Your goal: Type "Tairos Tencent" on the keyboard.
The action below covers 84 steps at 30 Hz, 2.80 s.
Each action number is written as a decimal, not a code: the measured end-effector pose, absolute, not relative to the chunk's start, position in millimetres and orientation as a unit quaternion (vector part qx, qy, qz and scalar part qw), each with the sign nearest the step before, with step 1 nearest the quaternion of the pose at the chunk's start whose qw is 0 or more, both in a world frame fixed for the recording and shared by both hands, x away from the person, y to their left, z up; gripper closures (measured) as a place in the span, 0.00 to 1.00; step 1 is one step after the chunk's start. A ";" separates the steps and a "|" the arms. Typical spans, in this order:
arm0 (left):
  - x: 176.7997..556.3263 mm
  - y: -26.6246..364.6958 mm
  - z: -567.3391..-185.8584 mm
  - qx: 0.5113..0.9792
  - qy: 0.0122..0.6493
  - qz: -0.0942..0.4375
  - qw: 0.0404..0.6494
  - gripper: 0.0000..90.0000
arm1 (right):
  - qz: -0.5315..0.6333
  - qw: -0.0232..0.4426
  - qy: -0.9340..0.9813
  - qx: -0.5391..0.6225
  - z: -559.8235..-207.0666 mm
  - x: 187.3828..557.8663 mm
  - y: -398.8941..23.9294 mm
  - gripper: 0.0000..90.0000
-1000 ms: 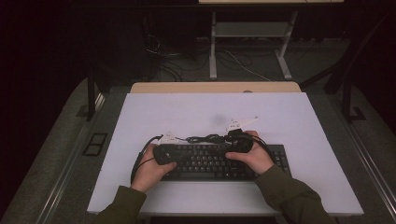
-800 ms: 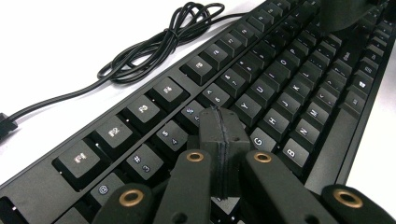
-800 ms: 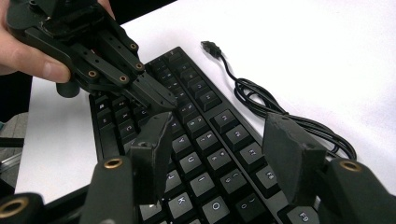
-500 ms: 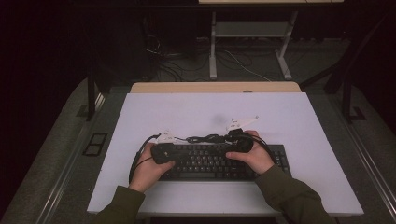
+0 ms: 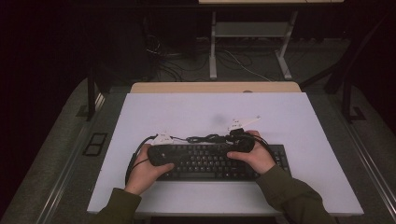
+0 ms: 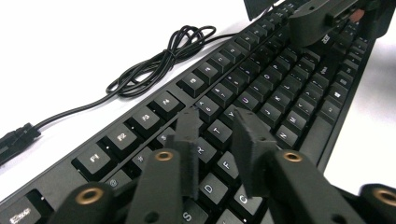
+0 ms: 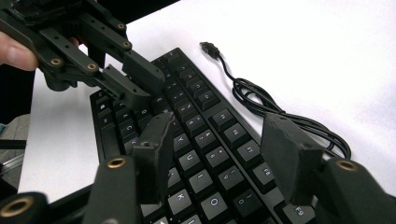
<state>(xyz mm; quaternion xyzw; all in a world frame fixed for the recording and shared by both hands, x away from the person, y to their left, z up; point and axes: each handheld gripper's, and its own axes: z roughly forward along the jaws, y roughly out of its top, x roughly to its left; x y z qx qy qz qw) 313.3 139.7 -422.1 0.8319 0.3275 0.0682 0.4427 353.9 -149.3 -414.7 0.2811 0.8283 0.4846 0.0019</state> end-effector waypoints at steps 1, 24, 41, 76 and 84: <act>312.4 140.1 -422.0 0.829 0.330 0.069 0.446 0.73 | 0.484 0.001 0.828 0.281 -414.6 353.8 -149.5 0.52; 306.3 157.0 -417.7 0.816 0.342 0.078 0.460 0.56 | 0.456 -0.020 0.852 0.257 -413.0 350.7 -154.0 0.88; 304.1 161.9 -416.1 0.812 0.345 0.081 0.465 0.53 | 0.430 -0.034 0.866 0.252 -416.5 347.8 -151.2 1.00; 303.1 165.0 -410.9 0.808 0.343 0.090 0.470 0.52 | 0.394 -0.018 0.879 0.268 -432.7 351.8 -144.2 1.00; 303.1 165.2 -410.8 0.808 0.343 0.091 0.470 0.52 | 0.391 -0.017 0.880 0.269 -434.7 351.2 -143.0 1.00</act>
